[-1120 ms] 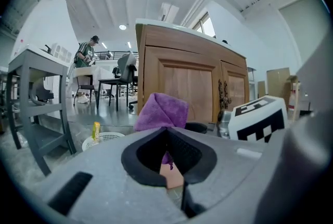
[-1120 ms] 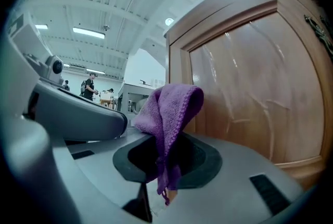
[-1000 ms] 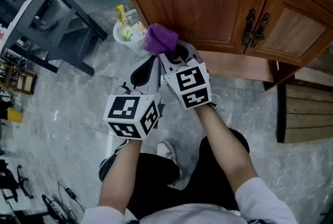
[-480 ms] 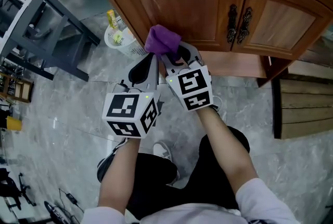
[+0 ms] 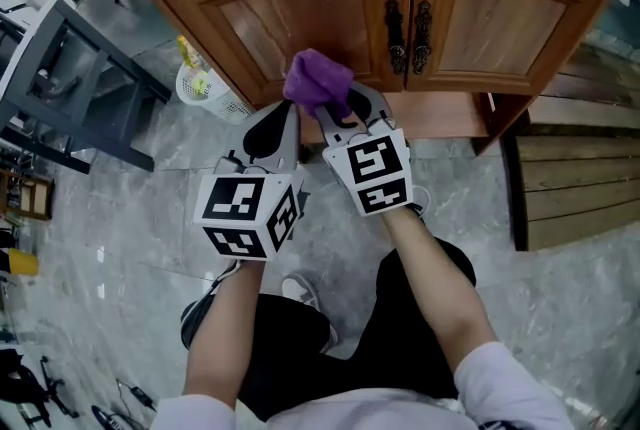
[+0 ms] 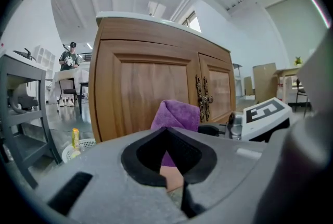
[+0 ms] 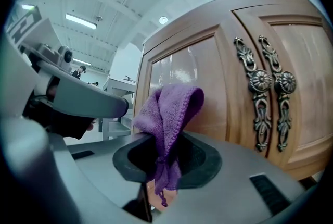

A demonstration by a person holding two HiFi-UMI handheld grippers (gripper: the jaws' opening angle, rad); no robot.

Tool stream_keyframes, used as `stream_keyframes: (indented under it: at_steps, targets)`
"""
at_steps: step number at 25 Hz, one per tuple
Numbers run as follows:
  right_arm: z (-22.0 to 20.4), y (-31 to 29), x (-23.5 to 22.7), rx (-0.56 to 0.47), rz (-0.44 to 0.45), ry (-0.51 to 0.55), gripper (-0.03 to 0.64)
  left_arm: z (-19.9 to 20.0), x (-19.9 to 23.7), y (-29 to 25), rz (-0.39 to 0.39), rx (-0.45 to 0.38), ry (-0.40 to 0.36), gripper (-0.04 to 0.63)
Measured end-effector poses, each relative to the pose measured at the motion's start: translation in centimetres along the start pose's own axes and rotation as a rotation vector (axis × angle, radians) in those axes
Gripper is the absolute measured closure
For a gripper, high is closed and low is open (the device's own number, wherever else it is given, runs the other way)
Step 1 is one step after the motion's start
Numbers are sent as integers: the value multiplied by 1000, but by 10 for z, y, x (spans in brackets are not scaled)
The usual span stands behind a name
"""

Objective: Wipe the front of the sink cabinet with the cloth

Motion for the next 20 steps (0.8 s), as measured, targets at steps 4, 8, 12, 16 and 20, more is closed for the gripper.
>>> stream_keyframes:
  at_steps: [4,8,12,16,20]
  targets:
    - [-8,17,-17,14,-44,1,540,-1,-16,-10,-36,7,-13,592]
    - [-14,32,-35,24,-79,3,541,-3,-33,-19,-64,12,-23,592]
    - [-18,47,-50,36,-113,13,540,-1,-53,-28,-103,12,-38,592]
    - [-25,64,-68,54,-159,6,540,-2,-73,-39,-148,16,-40,592]
    - [-29,78,-84,67,-183,24,540,-4,-94,-53,-197,21,-40,592]
Point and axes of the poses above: the fingertips, and each gripper's own axes: y backward along the fingers, x to its left, z out of its top, the point moved 6 cm from there along y, backward along the fingers, and after that the axes turned 14 degrees about y, right-handed, at the moved point
